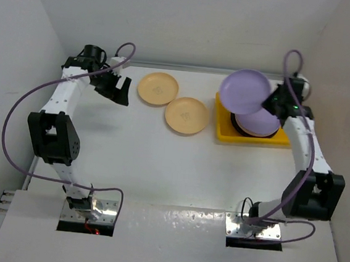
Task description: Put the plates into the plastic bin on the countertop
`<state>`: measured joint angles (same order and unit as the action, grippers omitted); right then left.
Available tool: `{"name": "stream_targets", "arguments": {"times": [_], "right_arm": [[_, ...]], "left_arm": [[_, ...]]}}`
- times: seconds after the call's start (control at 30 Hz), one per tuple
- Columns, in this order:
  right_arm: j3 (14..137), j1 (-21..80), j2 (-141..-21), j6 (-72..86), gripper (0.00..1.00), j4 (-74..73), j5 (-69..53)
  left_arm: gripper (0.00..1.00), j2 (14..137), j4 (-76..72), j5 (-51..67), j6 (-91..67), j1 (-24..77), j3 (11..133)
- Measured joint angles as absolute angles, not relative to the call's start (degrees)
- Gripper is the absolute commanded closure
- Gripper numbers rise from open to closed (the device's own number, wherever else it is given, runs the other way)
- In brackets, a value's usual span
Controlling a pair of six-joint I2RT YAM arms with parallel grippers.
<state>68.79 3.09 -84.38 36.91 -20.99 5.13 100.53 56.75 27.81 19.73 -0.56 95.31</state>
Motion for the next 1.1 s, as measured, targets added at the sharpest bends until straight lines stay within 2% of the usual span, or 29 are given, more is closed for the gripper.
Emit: {"name": "stream_targets", "arguments": {"times": [0.13, 0.3, 0.37, 0.43, 0.47, 0.53, 0.7, 0.87, 0.97, 1.0, 1.03, 1.1], "right_arm": [[68.4, -12.2, -82.4, 37.4, 1.00, -24.8, 5.2], [69.5, -17.6, -88.8, 37.0, 1.00, -29.2, 2.3], [71.0, -17.9, -92.6, 36.9, 0.81, -30.0, 1.4], [72.4, -18.3, -96.2, 36.8, 0.56, -30.3, 0.8], [73.0, -18.4, -97.6, 36.6, 0.31, -30.3, 0.9], [74.1, -18.6, -100.3, 35.4, 0.21, -31.0, 0.8], [77.8, -18.1, -104.1, 32.4, 0.18, -33.4, 4.0], [77.5, -11.8, -99.7, 28.7, 0.16, -33.9, 11.7], [76.0, -1.7, -92.9, 28.3, 0.24, -32.6, 17.7], [75.7, 2.2, -90.8, 29.1, 0.34, -31.6, 18.3], [75.3, 6.5, -89.1, 30.6, 0.38, -30.1, 18.4], [74.1, 14.6, -87.4, 35.0, 0.40, -26.7, 17.2]], "left_arm": [[0.00, 101.4, 56.3, 26.5, 18.6, -4.0, 95.3], [0.00, 102.7, 56.2, 26.7, 18.1, -4.2, 95.3], [0.00, 102.8, 56.2, 26.7, 17.9, -4.2, 95.3], [0.00, 102.9, 56.1, 26.8, 17.9, -4.2, 95.2], [0.00, 102.9, 56.1, 26.8, 17.9, -4.2, 95.1], [0.00, 102.9, 56.0, 26.8, 17.9, -4.3, 94.7], [0.00, 102.9, 56.2, 27.1, 18.2, -4.5, 93.8], [0.00, 102.9, 56.2, 27.3, 18.5, -4.9, 93.1], [0.00, 102.8, 56.2, 27.7, 18.6, -4.9, 92.7], [0.00, 102.8, 56.2, 27.7, 18.6, -4.9, 92.6], [0.00, 102.9, 56.3, 27.8, 18.6, -4.9, 92.4], [0.00, 102.9, 56.3, 27.8, 18.6, -4.9, 92.4]]}}
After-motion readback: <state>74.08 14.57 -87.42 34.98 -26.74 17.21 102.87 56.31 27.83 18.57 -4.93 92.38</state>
